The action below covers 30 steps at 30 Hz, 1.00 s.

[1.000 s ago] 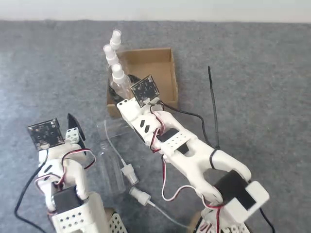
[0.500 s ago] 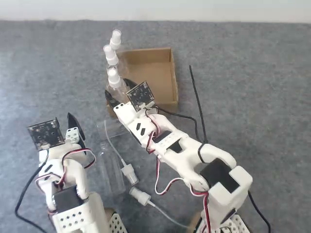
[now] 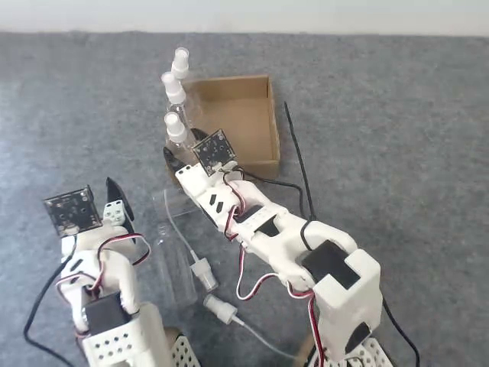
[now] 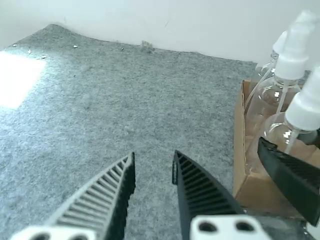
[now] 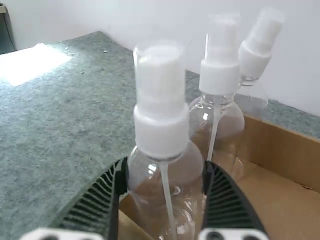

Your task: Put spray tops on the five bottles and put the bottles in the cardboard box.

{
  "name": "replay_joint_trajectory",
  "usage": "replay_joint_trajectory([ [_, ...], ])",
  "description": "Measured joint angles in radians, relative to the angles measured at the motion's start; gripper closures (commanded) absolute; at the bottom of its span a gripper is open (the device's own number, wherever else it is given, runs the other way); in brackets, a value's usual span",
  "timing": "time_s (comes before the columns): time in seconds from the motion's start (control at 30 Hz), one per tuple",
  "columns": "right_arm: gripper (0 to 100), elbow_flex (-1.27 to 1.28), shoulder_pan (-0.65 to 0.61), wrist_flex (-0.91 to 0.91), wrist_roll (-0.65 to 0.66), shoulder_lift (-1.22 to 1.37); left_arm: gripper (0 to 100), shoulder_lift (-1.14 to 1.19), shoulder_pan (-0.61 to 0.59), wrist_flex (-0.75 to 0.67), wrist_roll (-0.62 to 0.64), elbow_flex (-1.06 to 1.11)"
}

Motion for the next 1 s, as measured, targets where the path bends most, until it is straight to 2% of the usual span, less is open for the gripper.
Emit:
replay_joint_trajectory([
  [0.4, 90.9, -0.003, -0.002, 0.0, 0.0, 0.002, 88, 0.0, 0.0, 0.0, 0.0, 0.0],
  [0.6, 81.6, -0.003, -0.003, 0.0, 0.0, 0.002, 88, 0.0, 0.0, 0.0, 0.0, 0.0],
  [0.93, 79.8, -0.003, -0.014, 0.0, 0.0, 0.002, 88, 0.0, 0.0, 0.0, 0.0, 0.0],
  [1.0, 76.7, -0.003, -0.014, 0.0, 0.0, 0.002, 88, 0.0, 0.0, 0.0, 0.0, 0.0],
])
